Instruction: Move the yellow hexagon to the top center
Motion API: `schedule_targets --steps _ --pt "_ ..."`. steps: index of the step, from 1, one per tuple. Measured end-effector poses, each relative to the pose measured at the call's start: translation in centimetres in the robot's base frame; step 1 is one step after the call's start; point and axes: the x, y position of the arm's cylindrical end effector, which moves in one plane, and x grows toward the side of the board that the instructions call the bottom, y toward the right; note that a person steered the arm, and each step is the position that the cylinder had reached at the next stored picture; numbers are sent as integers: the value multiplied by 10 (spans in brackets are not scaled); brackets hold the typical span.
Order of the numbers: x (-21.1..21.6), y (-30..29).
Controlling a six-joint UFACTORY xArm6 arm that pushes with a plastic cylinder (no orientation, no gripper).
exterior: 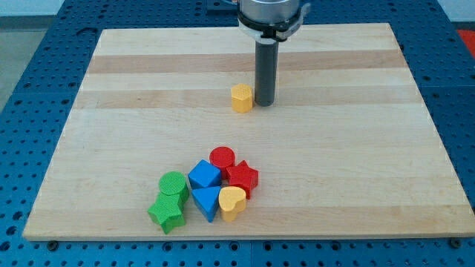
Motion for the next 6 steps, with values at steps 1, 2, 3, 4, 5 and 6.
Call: schedule_targets --steps 1,2,3,4,5,6 --pt "12 -5" --pt "28 -24" --pt "36 -45" --pt "-5 -48" --pt "-55 -40" --pt "-98 -40"
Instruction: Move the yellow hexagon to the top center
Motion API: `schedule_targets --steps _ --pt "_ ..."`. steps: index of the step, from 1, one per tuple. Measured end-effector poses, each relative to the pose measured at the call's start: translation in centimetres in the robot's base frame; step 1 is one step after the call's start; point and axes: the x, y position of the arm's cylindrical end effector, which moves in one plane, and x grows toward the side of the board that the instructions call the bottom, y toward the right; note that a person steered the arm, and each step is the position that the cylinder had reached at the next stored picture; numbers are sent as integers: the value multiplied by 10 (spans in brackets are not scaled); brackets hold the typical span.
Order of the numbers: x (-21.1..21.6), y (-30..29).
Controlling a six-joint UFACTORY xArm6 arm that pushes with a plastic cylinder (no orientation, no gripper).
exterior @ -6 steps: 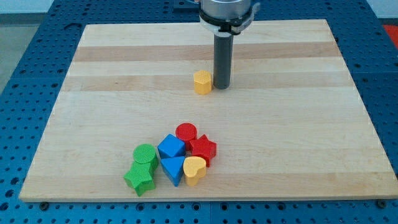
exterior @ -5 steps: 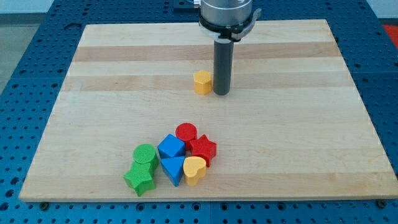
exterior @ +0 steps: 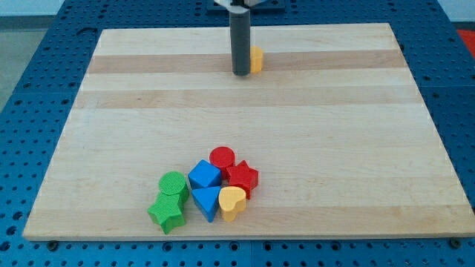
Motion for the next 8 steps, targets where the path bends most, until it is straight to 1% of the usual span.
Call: schedule_targets --steps 1,2,3,4,5,6,7,8 --pt "-10 0" --pt "9 10" --pt "0 35" --pt "-29 40" --pt "-40 40" --pt "-32 66" --pt "-45 86" --pt "-69 82"
